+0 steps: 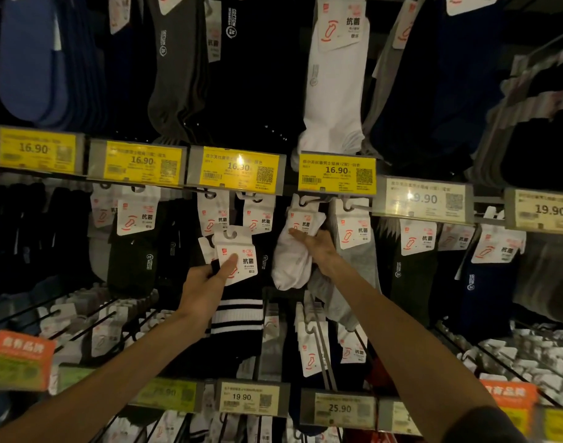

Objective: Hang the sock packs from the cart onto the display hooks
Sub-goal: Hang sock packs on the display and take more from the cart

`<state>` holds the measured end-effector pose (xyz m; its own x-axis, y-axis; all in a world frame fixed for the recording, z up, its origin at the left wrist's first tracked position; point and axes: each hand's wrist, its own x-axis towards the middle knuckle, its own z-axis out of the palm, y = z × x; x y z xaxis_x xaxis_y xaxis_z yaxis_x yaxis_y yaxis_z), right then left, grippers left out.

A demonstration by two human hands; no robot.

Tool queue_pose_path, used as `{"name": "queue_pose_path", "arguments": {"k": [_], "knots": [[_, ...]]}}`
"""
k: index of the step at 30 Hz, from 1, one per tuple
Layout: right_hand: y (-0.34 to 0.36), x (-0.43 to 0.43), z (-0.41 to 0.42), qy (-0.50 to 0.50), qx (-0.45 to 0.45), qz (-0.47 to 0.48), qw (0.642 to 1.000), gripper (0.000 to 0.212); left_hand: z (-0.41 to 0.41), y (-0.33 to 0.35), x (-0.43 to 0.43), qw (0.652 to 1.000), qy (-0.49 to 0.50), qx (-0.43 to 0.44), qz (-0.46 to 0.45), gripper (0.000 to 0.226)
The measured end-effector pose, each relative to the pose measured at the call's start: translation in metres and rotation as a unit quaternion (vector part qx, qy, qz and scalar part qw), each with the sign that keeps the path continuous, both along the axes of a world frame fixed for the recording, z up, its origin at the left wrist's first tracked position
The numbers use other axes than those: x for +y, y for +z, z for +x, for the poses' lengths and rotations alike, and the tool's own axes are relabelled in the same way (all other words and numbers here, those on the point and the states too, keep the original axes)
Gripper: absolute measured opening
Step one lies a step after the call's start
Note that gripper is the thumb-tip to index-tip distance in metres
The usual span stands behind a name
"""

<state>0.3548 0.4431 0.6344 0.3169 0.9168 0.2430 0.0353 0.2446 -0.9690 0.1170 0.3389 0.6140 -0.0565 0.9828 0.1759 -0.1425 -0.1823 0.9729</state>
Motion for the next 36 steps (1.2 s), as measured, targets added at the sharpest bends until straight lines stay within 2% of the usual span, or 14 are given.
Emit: {"name": "queue_pose_path", "arguments": {"k": [6,9,11,13,15,18,21,23,24,28,30,32,34,36], "knots": [[-0.001,-0.012,-0.002,0.042,0.114,-0.022,0.992,0.026,0.001,0.000,-0.008,1.000,0.001,0.000,0.003,0.009],[-0.006,-0.013,-0.002,0.044,0.114,-0.028,0.992,0.029,-0.003,0.001,-0.009,1.000,0.001,-0.002,0.006,0.008],[-0.010,-0.011,-0.003,-0.012,0.053,-0.005,0.998,0.035,-0.007,0.003,-0.009,1.000,0.002,-0.008,0.003,0.008],[-0.015,-0.014,-0.008,-0.069,-0.030,0.039,0.996,0.053,-0.011,0.005,-0.008,1.000,0.001,-0.009,-0.001,0.009],[-0.022,-0.014,-0.010,-0.109,-0.100,0.027,0.989,0.070,-0.014,0.006,-0.008,1.000,0.005,-0.006,-0.002,0.011],[-0.036,-0.017,-0.021,-0.179,-0.213,0.002,0.960,0.067,-0.017,0.005,-0.007,1.000,0.010,-0.011,-0.010,0.013],[-0.052,-0.025,-0.035,-0.264,-0.403,0.097,0.871,0.080,-0.016,0.003,-0.008,1.000,0.004,-0.011,-0.012,0.012],[-0.058,-0.026,-0.039,-0.245,-0.560,0.136,0.780,0.085,-0.015,0.003,-0.009,1.000,-0.007,-0.015,-0.013,0.011],[-0.056,-0.027,-0.041,-0.220,-0.604,0.125,0.755,0.088,-0.015,0.002,-0.009,1.000,-0.016,-0.016,-0.013,0.009],[-0.042,-0.007,-0.031,-0.130,-0.640,-0.025,0.757,0.099,-0.019,0.001,-0.010,0.998,-0.060,-0.004,-0.010,0.018],[-0.029,0.000,-0.026,-0.080,-0.624,-0.091,0.772,0.092,-0.023,0.001,-0.012,0.996,-0.084,0.013,-0.006,0.027],[-0.021,0.004,-0.021,-0.035,-0.634,-0.146,0.758,0.083,-0.025,0.001,-0.014,0.995,-0.096,0.024,0.001,0.030],[-0.022,0.005,-0.016,-0.036,-0.645,-0.151,0.749,0.078,-0.027,0.003,-0.017,0.996,-0.090,0.023,0.002,0.029],[-0.024,-0.001,-0.017,-0.044,-0.610,-0.110,0.783,0.070,-0.028,0.004,-0.019,0.997,-0.081,0.017,0.000,0.026]]}}
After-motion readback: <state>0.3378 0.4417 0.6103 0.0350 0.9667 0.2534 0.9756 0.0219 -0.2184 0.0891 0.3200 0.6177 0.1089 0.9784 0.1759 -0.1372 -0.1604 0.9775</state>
